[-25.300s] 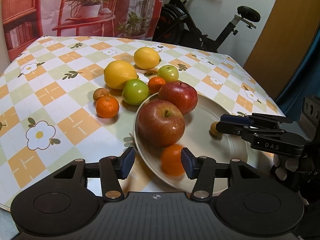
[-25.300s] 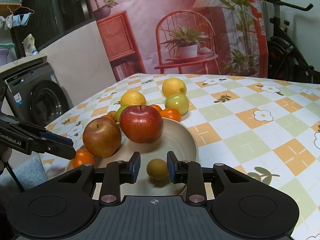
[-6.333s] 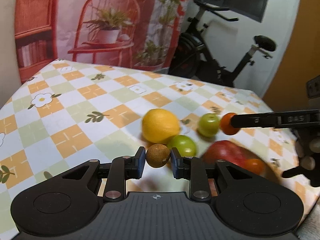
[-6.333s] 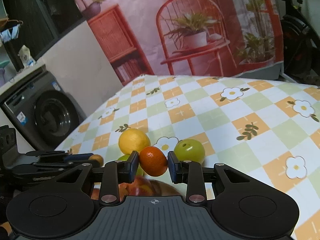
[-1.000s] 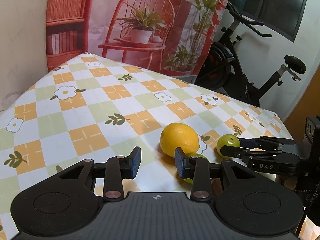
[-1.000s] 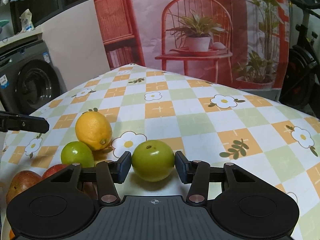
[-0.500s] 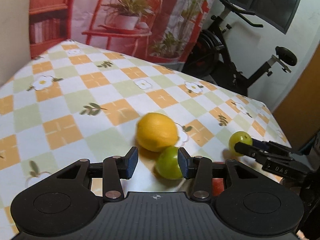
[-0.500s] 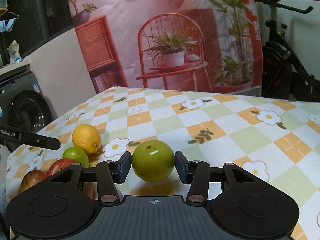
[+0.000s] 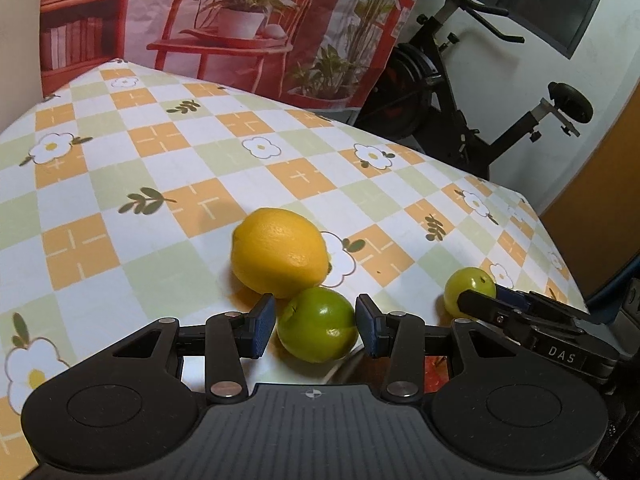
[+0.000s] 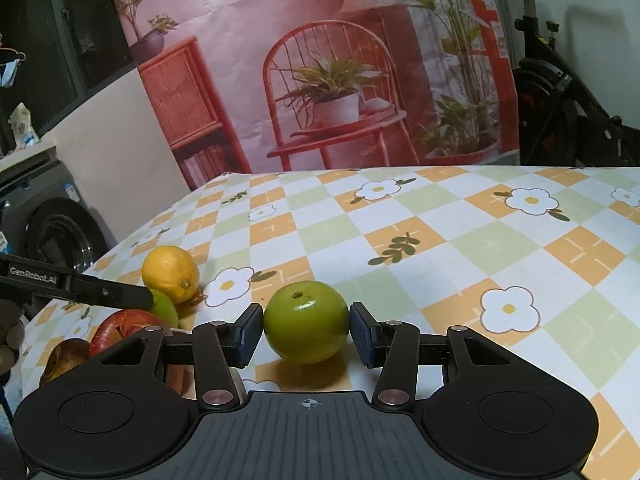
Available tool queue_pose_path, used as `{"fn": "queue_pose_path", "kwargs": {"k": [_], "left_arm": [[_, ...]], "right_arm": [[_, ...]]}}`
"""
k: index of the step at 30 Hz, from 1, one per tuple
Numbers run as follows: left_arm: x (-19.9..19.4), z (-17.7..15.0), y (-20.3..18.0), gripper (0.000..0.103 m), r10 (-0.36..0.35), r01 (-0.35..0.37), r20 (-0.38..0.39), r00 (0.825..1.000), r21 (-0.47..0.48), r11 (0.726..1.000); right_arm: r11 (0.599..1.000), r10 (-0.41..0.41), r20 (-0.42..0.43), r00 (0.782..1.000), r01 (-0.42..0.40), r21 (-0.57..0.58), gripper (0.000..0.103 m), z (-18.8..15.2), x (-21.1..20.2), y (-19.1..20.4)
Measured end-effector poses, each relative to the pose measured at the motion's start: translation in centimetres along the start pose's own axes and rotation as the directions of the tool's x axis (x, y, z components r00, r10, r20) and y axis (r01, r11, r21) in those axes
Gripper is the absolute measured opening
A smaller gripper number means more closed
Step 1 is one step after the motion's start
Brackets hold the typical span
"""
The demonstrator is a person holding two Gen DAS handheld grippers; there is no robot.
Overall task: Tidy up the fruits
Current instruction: 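Close the left tool around the green lime while the right tool holds the green apple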
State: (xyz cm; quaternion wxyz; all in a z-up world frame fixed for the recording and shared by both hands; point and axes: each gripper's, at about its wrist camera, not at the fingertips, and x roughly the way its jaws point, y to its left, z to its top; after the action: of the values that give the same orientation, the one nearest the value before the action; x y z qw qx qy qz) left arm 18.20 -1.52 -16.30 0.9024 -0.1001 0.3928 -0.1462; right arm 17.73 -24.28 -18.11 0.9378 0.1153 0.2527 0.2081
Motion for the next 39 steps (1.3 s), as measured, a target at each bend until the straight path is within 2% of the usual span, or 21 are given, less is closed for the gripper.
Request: {"fn": "queue_pose_path", "kwargs": {"k": [4, 8, 12, 15, 31, 34, 36, 39], "left_arm": [[0.1, -0.2, -0.4, 0.046, -0.001, 0.001, -0.002, 1.0, 0.032, 0.999], [0.0, 0.0, 0.2, 0.044, -0.015, 0.015, -0.009, 1.0, -0.002, 1.0], [-0.8, -0.2, 0.5, 0.036, -0.006, 0.006, 0.01, 1.0, -0.006, 1.0], [-1.3, -0.3, 0.9, 0.033, -0.006, 0.006, 0.014, 1.0, -0.019, 1.0], [-4.4, -0.3, 4.4, 0.034, 0.126, -0.119, 0.049, 0.991, -0.122, 0.985], [-5.0, -0.2, 4.3, 0.036, 0.114, -0.104, 0.083, 0.99, -0.124, 0.987], [-5.2, -0.1, 3.8, 0.05, 0.097, -0.087, 0.099, 0.99, -0.106, 0.991], [-4.5, -0.3, 2.9, 0.055, 0.107, -0.104, 0.085, 0.991, -0.037, 0.994]], "right_arm": [[1.0, 0.013, 0.002, 1.0, -0.013, 0.018, 0.044, 0.0, 0.0, -0.3], [0.999, 0.025, 0.005, 1.0, -0.026, 0.028, 0.044, -0.1, -0.1, -0.5], [0.999, 0.032, 0.011, 0.999, -0.033, 0.037, 0.044, -0.1, -0.2, -0.8], [0.999, 0.033, 0.01, 0.999, -0.034, 0.039, 0.044, -0.1, -0.2, -0.8], [0.998, 0.041, 0.004, 0.999, -0.041, 0.04, 0.044, -0.1, -0.2, -0.6], [0.998, 0.042, 0.004, 0.999, -0.043, 0.041, 0.044, 0.0, -0.2, -0.5], [0.998, 0.043, 0.003, 0.999, -0.043, 0.041, 0.044, 0.0, -0.2, -0.5], [0.998, 0.043, 0.003, 0.999, -0.043, 0.041, 0.044, 0.0, -0.2, -0.5]]}}
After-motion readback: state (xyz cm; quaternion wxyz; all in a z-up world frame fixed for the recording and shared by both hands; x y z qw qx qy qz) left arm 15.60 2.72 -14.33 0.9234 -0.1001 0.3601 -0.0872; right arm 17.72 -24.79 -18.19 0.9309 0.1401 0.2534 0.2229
